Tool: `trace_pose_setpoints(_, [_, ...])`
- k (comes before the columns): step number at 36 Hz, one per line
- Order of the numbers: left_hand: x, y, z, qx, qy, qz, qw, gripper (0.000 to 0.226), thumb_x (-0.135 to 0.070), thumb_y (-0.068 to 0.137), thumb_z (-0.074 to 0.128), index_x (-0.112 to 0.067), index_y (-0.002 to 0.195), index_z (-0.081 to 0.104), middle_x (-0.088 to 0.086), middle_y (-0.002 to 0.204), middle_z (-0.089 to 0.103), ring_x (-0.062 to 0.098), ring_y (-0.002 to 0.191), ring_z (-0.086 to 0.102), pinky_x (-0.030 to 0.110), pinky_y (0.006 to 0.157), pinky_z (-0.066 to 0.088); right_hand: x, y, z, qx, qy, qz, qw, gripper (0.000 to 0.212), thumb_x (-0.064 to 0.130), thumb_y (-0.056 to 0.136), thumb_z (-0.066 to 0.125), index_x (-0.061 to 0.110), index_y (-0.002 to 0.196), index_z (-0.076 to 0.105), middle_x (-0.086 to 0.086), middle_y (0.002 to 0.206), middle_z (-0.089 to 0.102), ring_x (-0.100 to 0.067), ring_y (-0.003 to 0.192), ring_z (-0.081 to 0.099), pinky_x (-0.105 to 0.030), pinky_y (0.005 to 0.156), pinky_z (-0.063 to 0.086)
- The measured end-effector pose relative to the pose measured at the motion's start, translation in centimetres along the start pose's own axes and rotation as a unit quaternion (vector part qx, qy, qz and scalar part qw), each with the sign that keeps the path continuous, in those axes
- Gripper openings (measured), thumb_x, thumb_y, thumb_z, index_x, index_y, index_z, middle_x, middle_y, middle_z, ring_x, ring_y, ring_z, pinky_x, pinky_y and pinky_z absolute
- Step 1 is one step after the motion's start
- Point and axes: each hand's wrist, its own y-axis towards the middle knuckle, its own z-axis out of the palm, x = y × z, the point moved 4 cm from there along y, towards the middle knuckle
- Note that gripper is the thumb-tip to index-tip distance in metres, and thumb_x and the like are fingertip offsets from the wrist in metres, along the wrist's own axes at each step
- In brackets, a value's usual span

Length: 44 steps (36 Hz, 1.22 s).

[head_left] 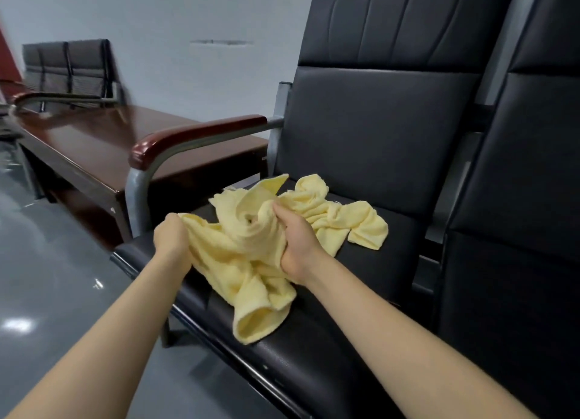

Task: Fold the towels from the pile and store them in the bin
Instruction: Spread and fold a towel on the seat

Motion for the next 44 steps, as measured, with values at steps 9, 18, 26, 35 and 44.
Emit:
trace_pose_setpoints(9, [1.4, -0.3, 0.9, 0.069, 0.128, 0.028, 0.989, 0.036, -0.036, 0.095, 0.047, -0.003, 0.109, 0.052, 0.011, 0.093, 0.047, 0.025, 0.079, 0.051, 0.036, 0.079, 0.044, 1.1, -3.1, -4.9, -0.124, -0.424, 0.010, 0.897, 0.076, 0.065, 0.080, 0.065, 0.018, 0.138, 0.049, 0.005, 0.127, 0.058, -0.010, 0.104, 0.058, -0.028, 0.086, 0.046])
trace_pose_setpoints(18, [1.5, -2.0, 2.5, 0.147, 0.221, 0.055, 0.963, 0.014, -0.022, 0.091, 0.054, -0.013, 0.088, 0.063, 0.014, 0.097, 0.061, 0.028, 0.088, 0.056, 0.040, 0.079, 0.049, -0.7, -4.6, -0.9, 0.022, -0.704, -0.024, 0.710, 0.038, 0.052, 0.084, 0.064, 0.019, 0.100, 0.067, 0.004, 0.099, 0.069, -0.020, 0.095, 0.062, -0.041, 0.085, 0.054])
trace_pose_setpoints(26, [-2.1, -5.9, 5.7, 0.226, 0.046, 0.126, 0.965, 0.020, -0.031, 0.095, 0.055, -0.017, 0.092, 0.069, 0.004, 0.092, 0.065, 0.020, 0.083, 0.058, 0.034, 0.075, 0.048, 3.0, -6.5, -5.4, -0.104, -0.152, -0.021, 0.983, 0.036, 0.033, 0.086, 0.072, 0.012, 0.115, 0.068, -0.007, 0.109, 0.073, -0.024, 0.101, 0.070, -0.040, 0.091, 0.055])
trace_pose_setpoints(35, [-4.3, -18.2, 12.8, 0.463, -0.102, 0.068, 0.878, 0.048, -0.057, 0.094, 0.045, -0.022, 0.119, 0.066, 0.004, 0.114, 0.071, 0.024, 0.109, 0.066, 0.044, 0.094, 0.051, 15.0, -12.4, -7.6, -0.120, 0.047, -0.172, 0.977, 0.069, 0.041, 0.071, 0.080, 0.014, 0.131, 0.059, -0.018, 0.127, 0.064, -0.037, 0.116, 0.062, -0.054, 0.103, 0.045])
trace_pose_setpoints(44, [-13.6, -34.0, 19.3, 0.577, -0.181, 0.167, 0.779, 0.053, -0.050, 0.096, 0.044, -0.009, 0.126, 0.061, 0.016, 0.124, 0.065, 0.033, 0.116, 0.061, 0.052, 0.103, 0.046, 30.5, -26.5, -7.6, -0.146, 0.060, -0.289, 0.944, 0.043, 0.044, 0.100, 0.046, 0.007, 0.115, 0.062, -0.017, 0.096, 0.073, -0.031, 0.096, 0.067, -0.044, 0.083, 0.053])
